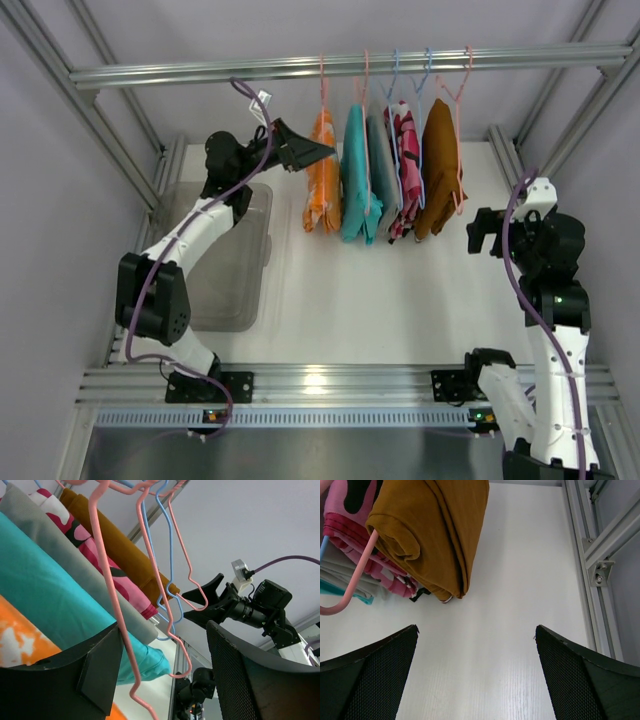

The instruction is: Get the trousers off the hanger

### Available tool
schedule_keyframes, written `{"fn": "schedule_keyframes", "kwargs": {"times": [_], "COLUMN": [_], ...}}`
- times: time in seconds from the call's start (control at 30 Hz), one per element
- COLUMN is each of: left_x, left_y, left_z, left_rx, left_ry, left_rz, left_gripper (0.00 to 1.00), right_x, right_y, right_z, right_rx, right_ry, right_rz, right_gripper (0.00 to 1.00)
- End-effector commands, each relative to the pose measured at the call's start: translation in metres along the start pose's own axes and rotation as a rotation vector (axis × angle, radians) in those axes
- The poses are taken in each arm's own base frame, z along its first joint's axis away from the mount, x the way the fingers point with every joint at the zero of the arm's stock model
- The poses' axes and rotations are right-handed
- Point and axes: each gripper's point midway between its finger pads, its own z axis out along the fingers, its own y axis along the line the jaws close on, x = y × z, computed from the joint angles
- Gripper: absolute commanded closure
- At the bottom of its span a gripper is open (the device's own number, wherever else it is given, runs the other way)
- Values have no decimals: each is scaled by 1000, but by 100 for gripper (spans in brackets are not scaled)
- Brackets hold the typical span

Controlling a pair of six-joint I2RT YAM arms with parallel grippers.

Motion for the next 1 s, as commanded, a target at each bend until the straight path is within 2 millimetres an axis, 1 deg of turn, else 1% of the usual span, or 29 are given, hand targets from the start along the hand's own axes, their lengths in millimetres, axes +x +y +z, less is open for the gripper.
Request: {"fn": "schedule_keyframes", "kwargs": {"times": [0.0,0.07,0.23,0.33,0.37,0.47,0.57,0.6,0.7,0.73,0.77,0.83,0.97], "left_x": [-20,-25,-24,-16,-11,-5,-4,-3,-3,-3,-5,-12,-31], "left_y": [-8,-4,0,4,2,3,-3,-6,-13,-14,-18,-23,-49], "left_z": [11,14,16,16,16,14,13,13,11,11,11,12,14], "left_rx": [43,28,23,22,32,36,55,64,75,76,80,74,95], "left_ry": [-55,-80,-95,-96,-93,-92,-84,-77,-73,-72,-74,-87,-109], "left_rz": [81,61,22,-25,-32,-53,-64,-75,-84,-82,-68,-62,-8], "left_gripper": [30,31,37,40,42,45,58,65,72,80,85,100,100], "right_x": [-24,-27,-29,-28,-27,-25,-25,-25,-26,-27,-28,-32,-42], "right_y": [-3,-4,-3,-2,-2,-2,-2,-1,1,2,4,6,17], "right_z": [-5,-6,-4,-4,-4,-4,-5,-5,-5,-5,-5,-7,-10], "right_rx": [7,7,2,-5,-5,-2,-3,-5,-17,-23,-32,-44,-102], "right_ry": [-59,-65,-71,-71,-68,-65,-71,-71,-74,-75,-80,-90,-115], "right_rz": [-17,-21,-23,-20,-18,-21,-24,-24,-16,-13,-13,-7,5], "right_gripper": [1,0,1,0,1,1,1,1,1,1,1,0,0]}}
